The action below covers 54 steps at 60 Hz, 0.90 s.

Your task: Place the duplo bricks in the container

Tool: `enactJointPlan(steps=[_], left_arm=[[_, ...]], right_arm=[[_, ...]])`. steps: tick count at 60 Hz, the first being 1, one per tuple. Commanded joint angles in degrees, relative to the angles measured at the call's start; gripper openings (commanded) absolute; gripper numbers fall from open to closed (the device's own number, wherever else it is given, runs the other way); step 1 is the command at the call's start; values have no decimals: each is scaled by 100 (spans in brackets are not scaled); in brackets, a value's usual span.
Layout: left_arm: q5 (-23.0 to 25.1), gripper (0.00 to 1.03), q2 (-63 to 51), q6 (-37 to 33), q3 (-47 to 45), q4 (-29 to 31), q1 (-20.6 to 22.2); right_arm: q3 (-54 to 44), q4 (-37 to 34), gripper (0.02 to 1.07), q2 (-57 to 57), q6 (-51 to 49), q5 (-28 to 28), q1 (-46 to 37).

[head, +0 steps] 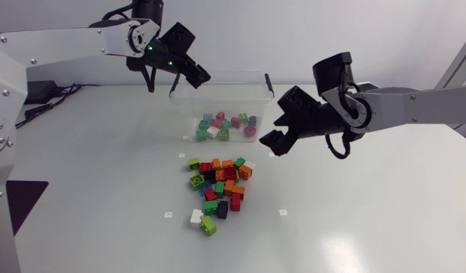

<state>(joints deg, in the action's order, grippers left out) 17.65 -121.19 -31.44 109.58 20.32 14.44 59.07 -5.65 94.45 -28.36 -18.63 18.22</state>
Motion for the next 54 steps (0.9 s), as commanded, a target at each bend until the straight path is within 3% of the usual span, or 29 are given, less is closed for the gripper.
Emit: enactJointPlan(steps=[1,24,54], left_arm=[[-16,98,95,112,107,104,-2],[-34,98,1800,-143,-1395,306,-178],[-7,98,3409,-1523,-3707,640,-459]], right_arm=[[-335,108,92,-111,-144,-26,15],[-431,284,92,644,-302,18,296],[70,363,92,1576,-390,123,367]])
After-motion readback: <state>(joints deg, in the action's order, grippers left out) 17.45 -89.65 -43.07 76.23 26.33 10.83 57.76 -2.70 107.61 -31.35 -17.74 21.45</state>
